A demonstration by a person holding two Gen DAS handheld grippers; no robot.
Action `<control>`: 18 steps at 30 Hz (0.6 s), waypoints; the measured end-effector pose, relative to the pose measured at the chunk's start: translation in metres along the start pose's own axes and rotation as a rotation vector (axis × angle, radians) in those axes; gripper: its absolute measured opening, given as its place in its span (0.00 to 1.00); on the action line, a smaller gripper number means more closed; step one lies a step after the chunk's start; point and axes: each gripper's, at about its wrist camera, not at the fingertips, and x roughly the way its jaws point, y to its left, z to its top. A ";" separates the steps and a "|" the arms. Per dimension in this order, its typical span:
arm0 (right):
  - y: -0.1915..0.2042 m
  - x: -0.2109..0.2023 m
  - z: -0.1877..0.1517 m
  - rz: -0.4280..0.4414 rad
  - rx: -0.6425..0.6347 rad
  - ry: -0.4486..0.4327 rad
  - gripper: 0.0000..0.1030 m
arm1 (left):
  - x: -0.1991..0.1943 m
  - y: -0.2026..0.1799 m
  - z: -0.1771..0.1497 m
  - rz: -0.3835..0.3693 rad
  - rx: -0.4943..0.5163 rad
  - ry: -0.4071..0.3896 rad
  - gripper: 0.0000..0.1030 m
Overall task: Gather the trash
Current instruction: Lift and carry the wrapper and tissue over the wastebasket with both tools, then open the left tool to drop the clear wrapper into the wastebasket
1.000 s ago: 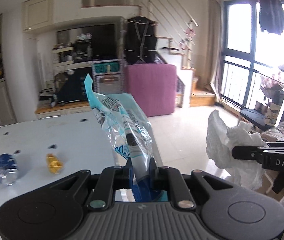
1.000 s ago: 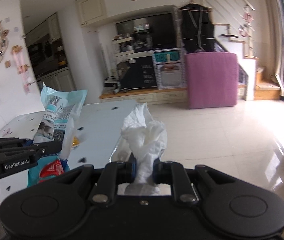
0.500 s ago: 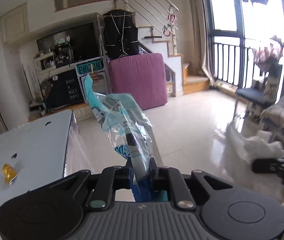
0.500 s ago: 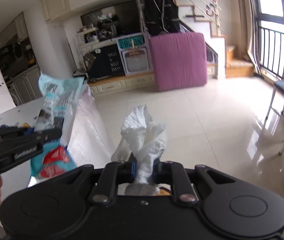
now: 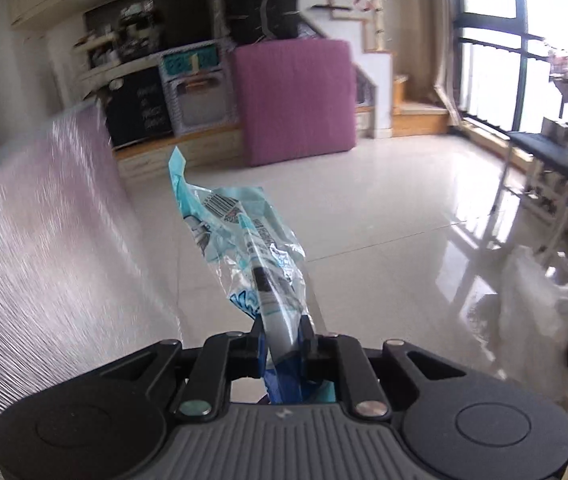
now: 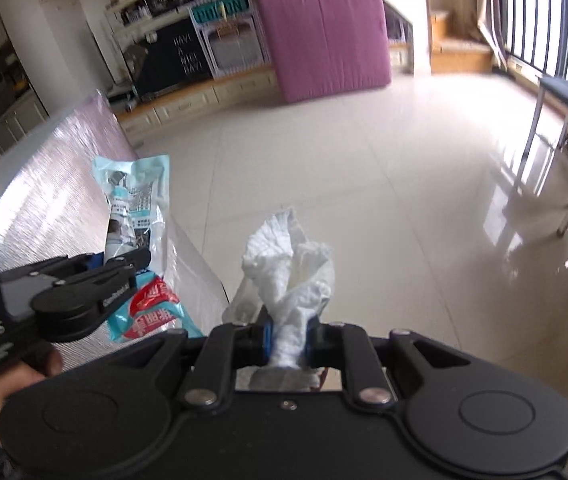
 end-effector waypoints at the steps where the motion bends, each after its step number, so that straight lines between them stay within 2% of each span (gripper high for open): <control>1: -0.003 0.011 -0.003 0.001 0.002 0.016 0.15 | 0.011 0.000 -0.008 0.021 -0.005 -0.004 0.15; 5: -0.014 0.051 -0.012 0.012 0.013 0.073 0.15 | 0.048 -0.003 -0.032 0.109 0.030 -0.033 0.15; 7: -0.019 0.070 -0.017 0.019 0.013 0.100 0.15 | 0.071 -0.007 -0.049 0.109 0.083 -0.008 0.15; 9: -0.020 0.086 -0.022 0.021 0.011 0.124 0.15 | 0.094 -0.014 -0.072 0.079 0.128 0.050 0.15; 11: -0.022 0.103 -0.024 0.021 0.015 0.148 0.15 | 0.121 -0.016 -0.098 0.050 0.120 0.150 0.15; 14: -0.028 0.133 -0.030 0.016 0.023 0.192 0.15 | 0.157 -0.009 -0.129 -0.001 0.011 0.294 0.15; 16: -0.029 0.150 -0.032 0.015 0.024 0.219 0.15 | 0.184 -0.002 -0.147 -0.069 -0.087 0.408 0.15; 18: -0.029 0.167 -0.037 0.017 0.018 0.248 0.15 | 0.214 0.005 -0.163 -0.156 -0.172 0.557 0.15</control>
